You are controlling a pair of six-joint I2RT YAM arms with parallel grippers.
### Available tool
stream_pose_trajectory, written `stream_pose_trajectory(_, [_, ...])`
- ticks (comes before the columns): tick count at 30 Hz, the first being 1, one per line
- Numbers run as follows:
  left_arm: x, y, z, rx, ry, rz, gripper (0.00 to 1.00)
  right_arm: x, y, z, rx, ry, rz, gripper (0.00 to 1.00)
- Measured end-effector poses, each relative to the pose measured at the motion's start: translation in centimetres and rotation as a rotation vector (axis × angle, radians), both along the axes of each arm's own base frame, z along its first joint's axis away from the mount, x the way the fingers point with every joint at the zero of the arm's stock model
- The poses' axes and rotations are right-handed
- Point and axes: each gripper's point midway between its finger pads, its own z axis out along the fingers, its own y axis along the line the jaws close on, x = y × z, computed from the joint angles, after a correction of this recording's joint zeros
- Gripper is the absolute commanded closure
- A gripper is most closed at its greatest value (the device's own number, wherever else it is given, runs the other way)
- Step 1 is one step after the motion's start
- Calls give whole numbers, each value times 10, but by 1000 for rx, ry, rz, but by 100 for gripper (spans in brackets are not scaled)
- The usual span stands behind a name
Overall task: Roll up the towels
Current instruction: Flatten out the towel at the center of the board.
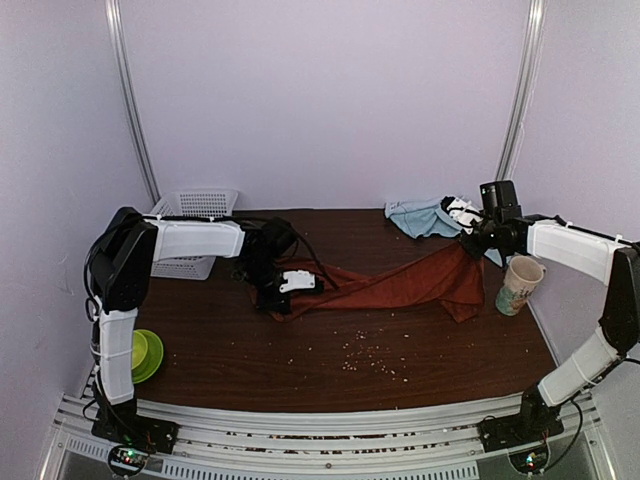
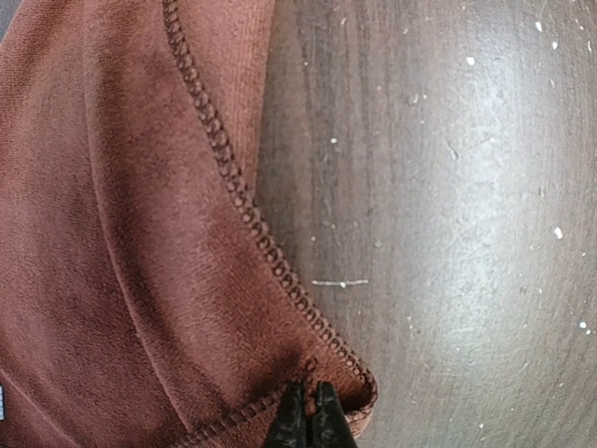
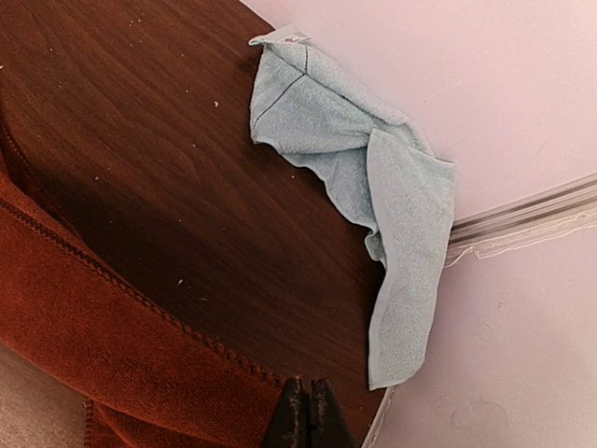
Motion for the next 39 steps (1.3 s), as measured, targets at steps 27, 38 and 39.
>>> stream_pose_trajectory(27, [82, 53, 141, -497, -543, 1092, 100, 0, -19, 54, 39, -156, -37, 100])
stream_pose_trajectory(38, [20, 10, 79, -513, -384, 1192, 57, -1, -18, 53, 42, -154, -35, 100])
stream_pose_trajectory(39, [18, 7, 84, -535, -372, 1186, 52, -1, -18, 53, 42, -153, -35, 100])
